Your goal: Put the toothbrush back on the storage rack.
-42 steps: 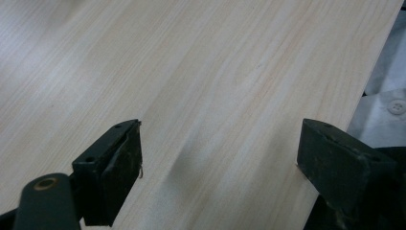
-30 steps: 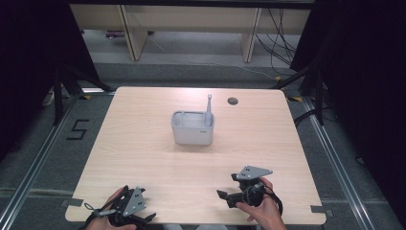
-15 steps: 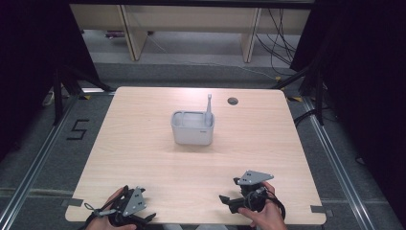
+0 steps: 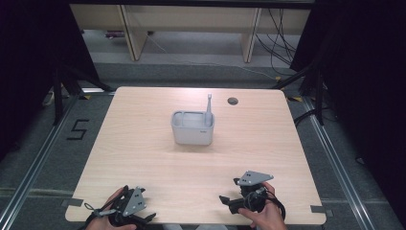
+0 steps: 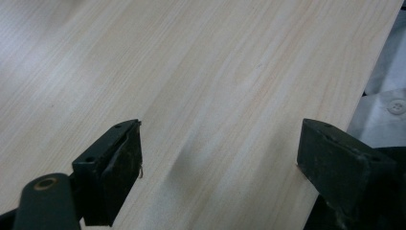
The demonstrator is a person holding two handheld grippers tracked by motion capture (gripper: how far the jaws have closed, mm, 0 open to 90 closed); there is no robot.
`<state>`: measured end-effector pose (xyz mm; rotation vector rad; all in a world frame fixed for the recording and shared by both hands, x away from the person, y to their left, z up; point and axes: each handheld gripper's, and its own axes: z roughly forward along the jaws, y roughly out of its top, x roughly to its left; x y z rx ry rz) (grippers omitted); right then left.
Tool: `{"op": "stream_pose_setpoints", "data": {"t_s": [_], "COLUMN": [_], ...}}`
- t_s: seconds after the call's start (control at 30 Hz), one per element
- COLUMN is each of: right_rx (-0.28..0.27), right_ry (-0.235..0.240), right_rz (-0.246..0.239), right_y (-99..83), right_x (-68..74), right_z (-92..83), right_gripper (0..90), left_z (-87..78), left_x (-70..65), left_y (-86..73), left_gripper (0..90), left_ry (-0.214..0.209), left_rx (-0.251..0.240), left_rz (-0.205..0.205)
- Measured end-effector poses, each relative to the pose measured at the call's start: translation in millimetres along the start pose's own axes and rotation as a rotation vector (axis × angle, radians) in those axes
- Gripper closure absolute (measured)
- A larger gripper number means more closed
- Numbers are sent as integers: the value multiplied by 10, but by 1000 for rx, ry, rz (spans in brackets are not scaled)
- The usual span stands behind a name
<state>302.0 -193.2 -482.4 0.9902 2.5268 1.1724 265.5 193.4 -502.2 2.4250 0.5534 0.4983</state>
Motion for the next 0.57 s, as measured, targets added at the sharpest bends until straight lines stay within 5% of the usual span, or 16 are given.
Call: {"op": "stream_pose_setpoints", "data": {"t_s": [0.57], "right_rx": [-8], "right_ry": [-5], "right_rz": [0], "right_y": [1], "right_x": [8], "right_z": [10], "right_gripper": [194], "left_z": [-2], "left_x": [5], "left_y": [2], "left_gripper": [153], "left_ry": [1], "left_rx": [1], "left_rz": [8]}}
